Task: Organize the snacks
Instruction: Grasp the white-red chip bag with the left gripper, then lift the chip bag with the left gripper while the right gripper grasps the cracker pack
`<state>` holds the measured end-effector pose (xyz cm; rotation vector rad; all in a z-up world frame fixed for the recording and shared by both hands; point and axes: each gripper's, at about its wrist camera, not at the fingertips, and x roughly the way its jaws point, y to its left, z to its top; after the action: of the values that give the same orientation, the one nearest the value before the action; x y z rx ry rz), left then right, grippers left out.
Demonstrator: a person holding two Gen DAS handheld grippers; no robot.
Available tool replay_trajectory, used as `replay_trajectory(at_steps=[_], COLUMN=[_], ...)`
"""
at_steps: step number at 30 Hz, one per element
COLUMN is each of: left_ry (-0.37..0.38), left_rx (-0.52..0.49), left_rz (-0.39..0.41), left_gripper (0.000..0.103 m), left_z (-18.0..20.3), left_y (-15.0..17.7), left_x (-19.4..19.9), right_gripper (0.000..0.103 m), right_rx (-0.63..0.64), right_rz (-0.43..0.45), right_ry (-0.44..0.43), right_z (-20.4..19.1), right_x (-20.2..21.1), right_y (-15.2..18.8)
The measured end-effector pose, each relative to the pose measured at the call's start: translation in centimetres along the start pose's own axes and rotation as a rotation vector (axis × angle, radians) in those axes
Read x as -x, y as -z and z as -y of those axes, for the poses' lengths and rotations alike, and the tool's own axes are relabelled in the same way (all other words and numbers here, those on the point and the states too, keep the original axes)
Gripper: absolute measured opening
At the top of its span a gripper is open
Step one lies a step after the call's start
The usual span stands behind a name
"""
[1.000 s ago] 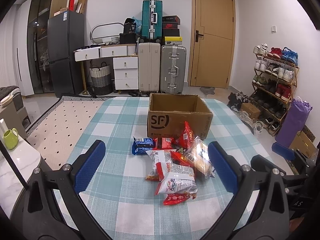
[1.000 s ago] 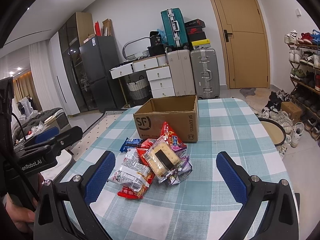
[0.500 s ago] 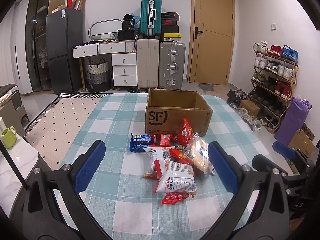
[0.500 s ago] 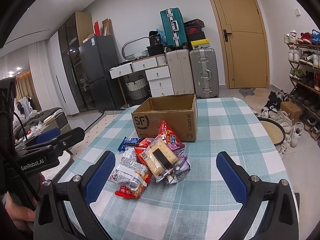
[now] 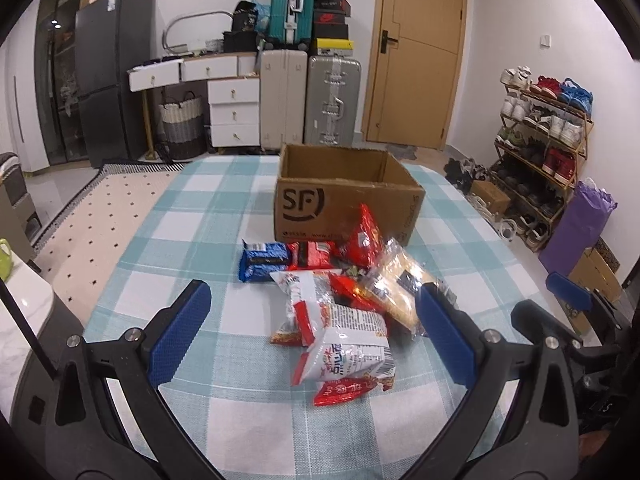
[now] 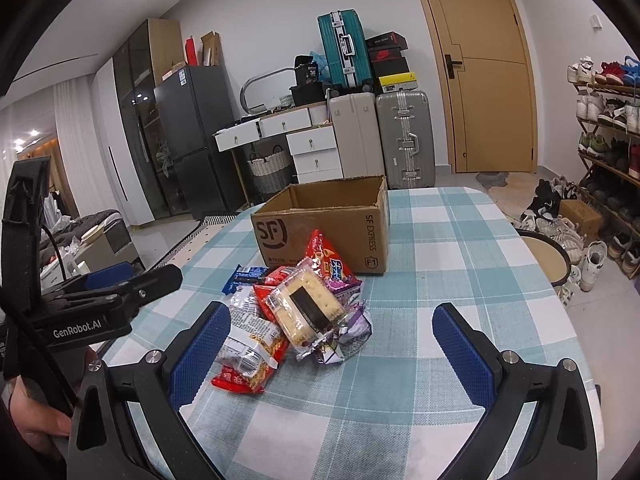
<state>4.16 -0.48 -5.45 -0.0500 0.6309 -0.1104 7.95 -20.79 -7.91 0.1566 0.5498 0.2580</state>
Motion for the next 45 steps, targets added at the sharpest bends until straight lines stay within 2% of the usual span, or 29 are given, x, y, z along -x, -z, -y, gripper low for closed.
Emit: replay_trajectory(at_steps=[8,18,20,23,25,27,29,31,35,37,45], left_ry=[0.052,0.05,0.054,0.06,0.127,0.179,0.201,0.204,0.258,0.284,0.299], left_rx=[-0.024,-0.052,-0.064,-0.057,-0.014,0.013,0.01,-0.003,0.03,0.046,0.038], left_rz=[-0.105,-0.185,-0.195,-0.222,-0.236,-0.257,-0.255,-0.24,-0.238,-0.239,-0.188], left_gripper=[0.102,0.102,0.1,0.091,0.077,0.069,0.063,0.06,0.056,0.055,0.055], left_z=[0.7,1.8,2.1,1.9,1.2,0.8,0.7,0.7,-0.1,-0.2,-0.4], left_y=[1.6,3.1,3.4,3.7,3.8,3.8,3.7,3.8,4.0,4.1,4.0], left_x=[-5.7,-11.6,-12.5,-14.2,-14.4,-15.0,-15.4,-15.4,-15.7,-14.6,-11.3], right_gripper=[0.103,0.103,0.103,0.103,0.103,0.103,0.103,0.103,0.103,0.103,0.103], right_rx=[-0.042,-0.101,-0.109,-0.116,-0.118,-0.118,-0.122,-0.127,-0.123,-0.121,-0.106], right_rz=[-0.043,-0.085,-0.093,-0.101,-0.107,-0.111,-0.117,-0.123,-0.124,-0.125,-0.11], right_ry=[-0.002,-0.014,-0.018,-0.024,-0.029,-0.027,-0.03,-0.033,-0.03,-0.028,-0.014], right_z=[2.2,4.7,5.0,5.3,5.3,5.4,5.4,5.4,5.2,5.0,4.0], right_x=[-3.0,-6.2,-6.8,-7.5,-7.8,-8.0,-7.9,-8.0,-7.8,-7.7,-6.4], right_y=[1.2,2.5,2.7,2.9,3.1,3.3,3.4,3.5,3.6,3.7,3.7])
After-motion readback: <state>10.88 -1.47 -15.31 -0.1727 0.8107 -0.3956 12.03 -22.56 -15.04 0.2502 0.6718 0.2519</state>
